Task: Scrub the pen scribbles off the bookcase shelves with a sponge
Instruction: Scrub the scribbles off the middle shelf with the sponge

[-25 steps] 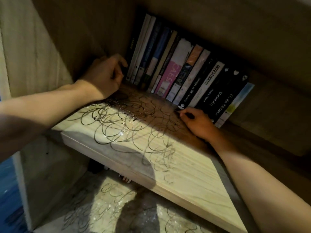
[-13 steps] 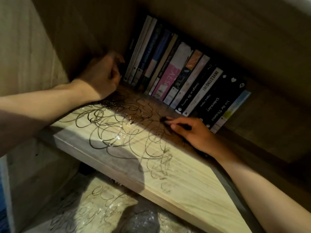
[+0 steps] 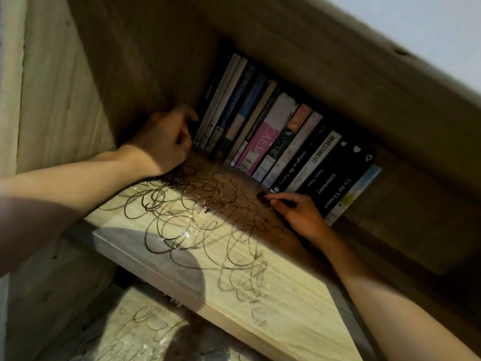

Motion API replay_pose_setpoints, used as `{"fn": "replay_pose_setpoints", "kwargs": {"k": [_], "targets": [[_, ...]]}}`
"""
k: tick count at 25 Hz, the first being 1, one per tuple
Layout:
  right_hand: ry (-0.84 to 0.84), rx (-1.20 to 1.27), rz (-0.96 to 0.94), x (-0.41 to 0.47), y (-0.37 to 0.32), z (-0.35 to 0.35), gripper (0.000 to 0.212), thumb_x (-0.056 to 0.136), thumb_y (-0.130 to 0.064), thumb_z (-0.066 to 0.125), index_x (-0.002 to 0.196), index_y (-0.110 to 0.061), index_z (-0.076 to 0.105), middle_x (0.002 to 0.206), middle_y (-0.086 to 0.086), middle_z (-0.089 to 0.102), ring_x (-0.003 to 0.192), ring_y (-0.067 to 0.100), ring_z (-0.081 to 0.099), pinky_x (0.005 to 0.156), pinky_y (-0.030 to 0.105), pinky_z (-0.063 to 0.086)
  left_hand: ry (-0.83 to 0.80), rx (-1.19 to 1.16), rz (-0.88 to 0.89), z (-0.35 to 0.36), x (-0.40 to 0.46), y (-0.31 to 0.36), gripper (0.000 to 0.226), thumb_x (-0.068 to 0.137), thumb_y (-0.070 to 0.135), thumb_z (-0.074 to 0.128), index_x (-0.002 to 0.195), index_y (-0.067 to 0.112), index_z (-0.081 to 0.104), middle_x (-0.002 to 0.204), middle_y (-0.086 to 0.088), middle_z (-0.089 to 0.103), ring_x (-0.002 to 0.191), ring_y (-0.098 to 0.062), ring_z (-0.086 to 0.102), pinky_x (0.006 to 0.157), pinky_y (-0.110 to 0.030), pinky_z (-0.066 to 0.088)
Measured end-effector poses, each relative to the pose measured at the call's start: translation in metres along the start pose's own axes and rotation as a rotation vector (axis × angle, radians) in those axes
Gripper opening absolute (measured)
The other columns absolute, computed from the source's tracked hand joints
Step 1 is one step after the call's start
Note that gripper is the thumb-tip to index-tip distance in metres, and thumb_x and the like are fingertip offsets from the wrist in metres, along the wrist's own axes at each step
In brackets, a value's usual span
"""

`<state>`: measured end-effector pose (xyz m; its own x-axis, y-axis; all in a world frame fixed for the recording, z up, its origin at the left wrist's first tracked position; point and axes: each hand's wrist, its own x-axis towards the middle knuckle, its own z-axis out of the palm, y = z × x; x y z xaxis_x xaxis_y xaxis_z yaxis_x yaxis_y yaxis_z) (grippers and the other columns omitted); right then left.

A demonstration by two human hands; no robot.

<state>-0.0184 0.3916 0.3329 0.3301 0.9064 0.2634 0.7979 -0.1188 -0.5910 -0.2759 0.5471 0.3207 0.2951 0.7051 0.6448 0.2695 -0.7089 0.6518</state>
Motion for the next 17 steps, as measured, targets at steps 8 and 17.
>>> {"fn": "replay_pose_setpoints", "kwargs": {"k": [8, 17], "targets": [[-0.163, 0.088, -0.061, 0.004, -0.021, 0.007, 0.022, 0.091, -0.017, 0.062, 0.094, -0.037, 0.071, 0.099, -0.018, 0.07, 0.092, -0.002, 0.064, 0.084, 0.016, 0.047, -0.019, 0.005, 0.03, 0.0, 0.001, -0.004, 0.041, 0.086, -0.001, 0.056, 0.122, 0.017, 0.051, 0.09, -0.006, 0.059, 0.081, -0.019, 0.056, 0.074, -0.036, 0.048], [-0.27, 0.031, -0.141, -0.019, -0.018, 0.002, 0.028, 0.092, -0.014, 0.059, 0.107, -0.035, 0.069, 0.123, -0.014, 0.064, 0.115, 0.001, 0.058, 0.101, 0.019, 0.042, -0.022, 0.007, 0.045, 0.002, 0.004, -0.006, 0.038, 0.087, -0.001, 0.055, 0.121, 0.017, 0.052, 0.087, -0.004, 0.057, 0.074, -0.016, 0.053, 0.068, -0.031, 0.042]]}}
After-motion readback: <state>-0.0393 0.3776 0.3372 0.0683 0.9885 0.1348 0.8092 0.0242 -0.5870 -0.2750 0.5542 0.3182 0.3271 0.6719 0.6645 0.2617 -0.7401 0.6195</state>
